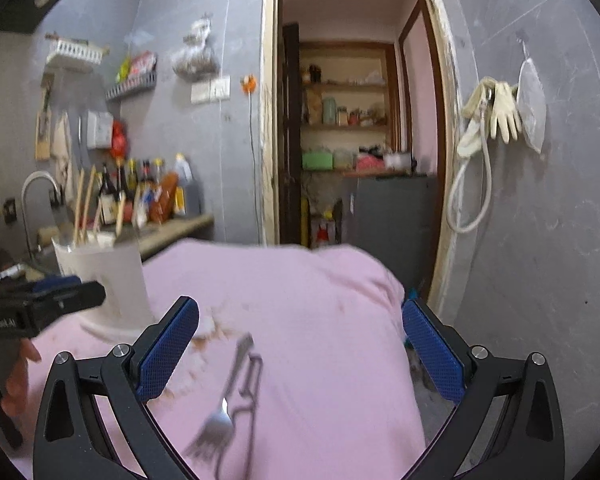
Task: Organize utensils
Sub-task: 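Move both open tools back to the forks and peeler on the cloth, then close the right tool on the metal peeler while the left tool grasps the fork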
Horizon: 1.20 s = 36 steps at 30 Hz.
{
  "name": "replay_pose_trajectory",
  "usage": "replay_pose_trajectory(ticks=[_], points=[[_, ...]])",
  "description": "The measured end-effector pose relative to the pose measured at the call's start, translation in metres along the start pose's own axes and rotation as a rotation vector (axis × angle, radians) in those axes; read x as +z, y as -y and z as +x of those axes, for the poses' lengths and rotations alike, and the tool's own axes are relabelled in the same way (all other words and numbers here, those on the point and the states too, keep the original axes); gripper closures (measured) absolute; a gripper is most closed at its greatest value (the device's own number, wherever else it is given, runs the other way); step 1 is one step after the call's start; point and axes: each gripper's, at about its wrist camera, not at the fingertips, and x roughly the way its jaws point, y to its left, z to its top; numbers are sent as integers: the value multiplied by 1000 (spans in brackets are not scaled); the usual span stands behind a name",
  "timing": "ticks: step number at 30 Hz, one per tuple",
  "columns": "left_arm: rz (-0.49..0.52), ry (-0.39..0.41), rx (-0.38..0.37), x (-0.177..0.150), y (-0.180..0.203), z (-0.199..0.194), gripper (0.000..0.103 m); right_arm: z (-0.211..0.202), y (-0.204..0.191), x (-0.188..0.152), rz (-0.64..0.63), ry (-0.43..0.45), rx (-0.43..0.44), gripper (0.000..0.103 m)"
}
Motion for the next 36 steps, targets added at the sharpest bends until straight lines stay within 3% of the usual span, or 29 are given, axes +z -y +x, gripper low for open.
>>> replay_pose_trajectory(ticks=[13,20,25,32,36], points=[[-9,-262,59,-20,4,38,11,40,5,-31,-43,-309,44,1],[-61,-350,73,-22,-11,50,11,61,-5,-41,-97,-443,85,25],[-80,-393,66,-22,-16,57,11,73,-14,-50,-131,-518,126,33],[-83,-418,59,-19,-20,62,12,82,-25,-53,-199,-540,114,35],[-88,-426,36,-17,-17,66,13,82,-25,-52,-248,-534,91,53]])
